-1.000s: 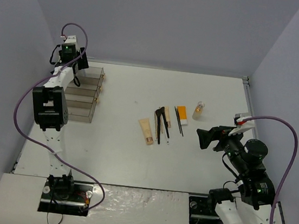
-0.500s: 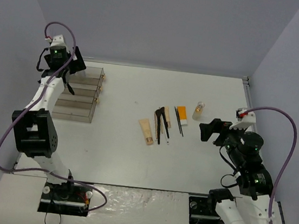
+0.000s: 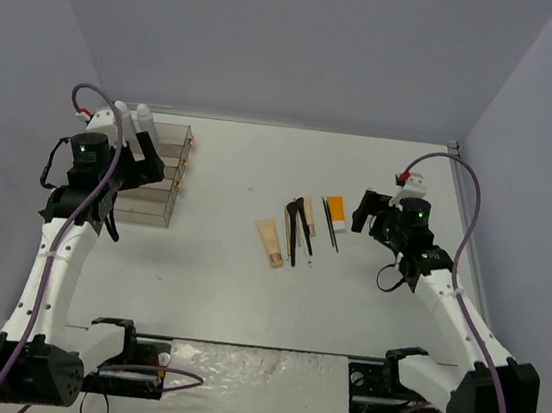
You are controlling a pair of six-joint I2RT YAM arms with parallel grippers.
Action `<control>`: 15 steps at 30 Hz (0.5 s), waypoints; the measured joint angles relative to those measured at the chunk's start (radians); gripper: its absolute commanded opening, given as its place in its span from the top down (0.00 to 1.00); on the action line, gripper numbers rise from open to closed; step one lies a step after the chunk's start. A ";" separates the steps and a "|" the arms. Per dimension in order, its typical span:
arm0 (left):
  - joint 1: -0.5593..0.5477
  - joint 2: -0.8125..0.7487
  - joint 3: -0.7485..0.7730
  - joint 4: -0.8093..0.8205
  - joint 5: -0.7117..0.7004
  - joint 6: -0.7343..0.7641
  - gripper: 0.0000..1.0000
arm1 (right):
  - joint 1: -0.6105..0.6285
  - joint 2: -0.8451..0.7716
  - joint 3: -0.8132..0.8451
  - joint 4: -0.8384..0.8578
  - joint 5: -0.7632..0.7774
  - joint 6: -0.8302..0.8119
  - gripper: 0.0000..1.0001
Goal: Organize the makeup
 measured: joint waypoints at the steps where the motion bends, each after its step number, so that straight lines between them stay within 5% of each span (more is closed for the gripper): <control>1: -0.016 -0.030 -0.028 -0.016 0.009 0.011 0.03 | 0.000 0.032 -0.004 0.032 0.002 -0.005 0.10; 9: -0.213 -0.144 -0.158 -0.092 -0.006 0.138 0.03 | 0.000 0.296 -0.009 0.267 0.026 -0.066 0.16; 15: -0.243 -0.155 -0.195 -0.093 -0.022 0.160 0.03 | -0.013 0.427 -0.009 0.372 0.033 -0.089 0.20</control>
